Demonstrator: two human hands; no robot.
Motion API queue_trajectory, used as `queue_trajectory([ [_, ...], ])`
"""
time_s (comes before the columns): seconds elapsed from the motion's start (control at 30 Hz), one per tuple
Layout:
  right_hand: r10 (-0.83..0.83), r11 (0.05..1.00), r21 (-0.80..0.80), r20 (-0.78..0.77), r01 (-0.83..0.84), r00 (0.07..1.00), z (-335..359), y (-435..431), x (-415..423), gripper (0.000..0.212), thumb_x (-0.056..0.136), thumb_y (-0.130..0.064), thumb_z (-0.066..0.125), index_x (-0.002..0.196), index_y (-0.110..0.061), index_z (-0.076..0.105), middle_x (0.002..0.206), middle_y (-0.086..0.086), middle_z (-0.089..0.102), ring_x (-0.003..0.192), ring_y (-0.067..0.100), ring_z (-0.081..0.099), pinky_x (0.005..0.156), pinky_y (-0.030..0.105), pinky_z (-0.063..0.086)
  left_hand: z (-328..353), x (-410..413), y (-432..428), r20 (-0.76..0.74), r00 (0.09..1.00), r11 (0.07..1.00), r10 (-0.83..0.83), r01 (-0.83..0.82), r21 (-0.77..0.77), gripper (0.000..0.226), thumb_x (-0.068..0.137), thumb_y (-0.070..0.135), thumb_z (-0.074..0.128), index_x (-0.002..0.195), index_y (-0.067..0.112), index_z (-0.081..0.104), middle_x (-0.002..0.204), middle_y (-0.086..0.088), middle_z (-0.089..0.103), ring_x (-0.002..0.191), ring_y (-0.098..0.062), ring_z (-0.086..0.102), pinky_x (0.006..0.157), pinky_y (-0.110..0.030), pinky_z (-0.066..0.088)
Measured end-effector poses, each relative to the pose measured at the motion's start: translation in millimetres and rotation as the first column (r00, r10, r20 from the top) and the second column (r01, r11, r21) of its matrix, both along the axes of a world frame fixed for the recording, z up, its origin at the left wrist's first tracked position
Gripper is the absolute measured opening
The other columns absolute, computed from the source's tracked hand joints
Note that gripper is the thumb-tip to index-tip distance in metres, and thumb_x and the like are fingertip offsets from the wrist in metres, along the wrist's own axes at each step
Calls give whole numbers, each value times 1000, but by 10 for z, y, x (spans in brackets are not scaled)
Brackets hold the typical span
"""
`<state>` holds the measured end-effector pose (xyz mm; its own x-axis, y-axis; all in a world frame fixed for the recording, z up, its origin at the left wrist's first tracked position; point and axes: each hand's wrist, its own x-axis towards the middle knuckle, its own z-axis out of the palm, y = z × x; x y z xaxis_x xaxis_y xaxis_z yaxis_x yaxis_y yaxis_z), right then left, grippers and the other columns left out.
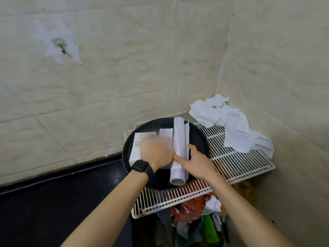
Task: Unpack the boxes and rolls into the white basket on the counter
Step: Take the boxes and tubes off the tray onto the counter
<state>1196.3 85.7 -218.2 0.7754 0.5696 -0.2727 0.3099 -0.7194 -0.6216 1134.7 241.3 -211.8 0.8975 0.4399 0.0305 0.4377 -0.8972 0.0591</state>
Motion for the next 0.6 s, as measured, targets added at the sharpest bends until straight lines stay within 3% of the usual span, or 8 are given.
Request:
queue_trajectory([
  [0.07, -15, 998, 63, -52, 18, 999, -36, -18, 37, 91, 80, -72, 56, 152, -27, 24, 138, 1, 60, 115, 23, 63, 93, 44, 53, 28, 12, -2, -8, 1000, 1000, 28, -28, -9, 52, 91, 57, 39, 138, 37, 46, 137, -6, 55, 129, -27, 38, 104, -45, 31],
  [0.17, -31, 985, 164, -162, 57, 986, -81, -25, 107, 88, 85, -57, 65, 155, -23, 23, 127, -2, 64, 111, 19, 63, 89, 35, 48, 50, 14, -51, -36, 998, 997, 55, -53, 54, 52, 91, 59, 37, 138, 39, 46, 133, -7, 57, 122, -30, 41, 99, -45, 33],
  [0.27, -85, 963, 226, -267, 148, 960, -159, 28, 168, 90, 80, -48, 74, 153, -20, 29, 124, 1, 66, 109, 19, 63, 87, 33, 48, 101, 63, -111, -70, 991, 993, 113, -114, -6, 48, 93, 54, 40, 137, 38, 47, 133, -11, 55, 122, -32, 45, 95, -45, 39],
  [0.4, -142, 879, 338, -488, 337, 861, -251, 15, 206, 104, 65, -43, 80, 153, -15, 33, 131, 5, 65, 111, 21, 66, 94, 46, 57, 153, 175, -232, -104, 978, 982, 179, -185, -47, 47, 92, 43, 44, 139, 36, 47, 130, -13, 54, 118, -34, 51, 87, -40, 44],
  [0.5, -135, 847, 355, -577, 396, 806, -249, -4, 212, 85, 76, -29, 80, 149, -13, 39, 125, 3, 66, 106, 21, 67, 85, 46, 61, 159, 264, -276, -118, 973, 979, 196, -201, -35, 47, 92, 38, 46, 139, 34, 46, 129, -14, 52, 115, -35, 52, 81, -38, 42],
  [0.6, -116, 848, 364, -581, 385, 806, -286, 41, 218, 75, 59, -43, 75, 127, -16, 62, 104, -2, 75, 95, 19, 73, 86, 49, 60, 160, 298, -304, -110, 976, 980, 189, -195, -47, 46, 92, 32, 48, 138, 29, 48, 125, -16, 51, 106, -36, 58, 73, -36, 39],
])
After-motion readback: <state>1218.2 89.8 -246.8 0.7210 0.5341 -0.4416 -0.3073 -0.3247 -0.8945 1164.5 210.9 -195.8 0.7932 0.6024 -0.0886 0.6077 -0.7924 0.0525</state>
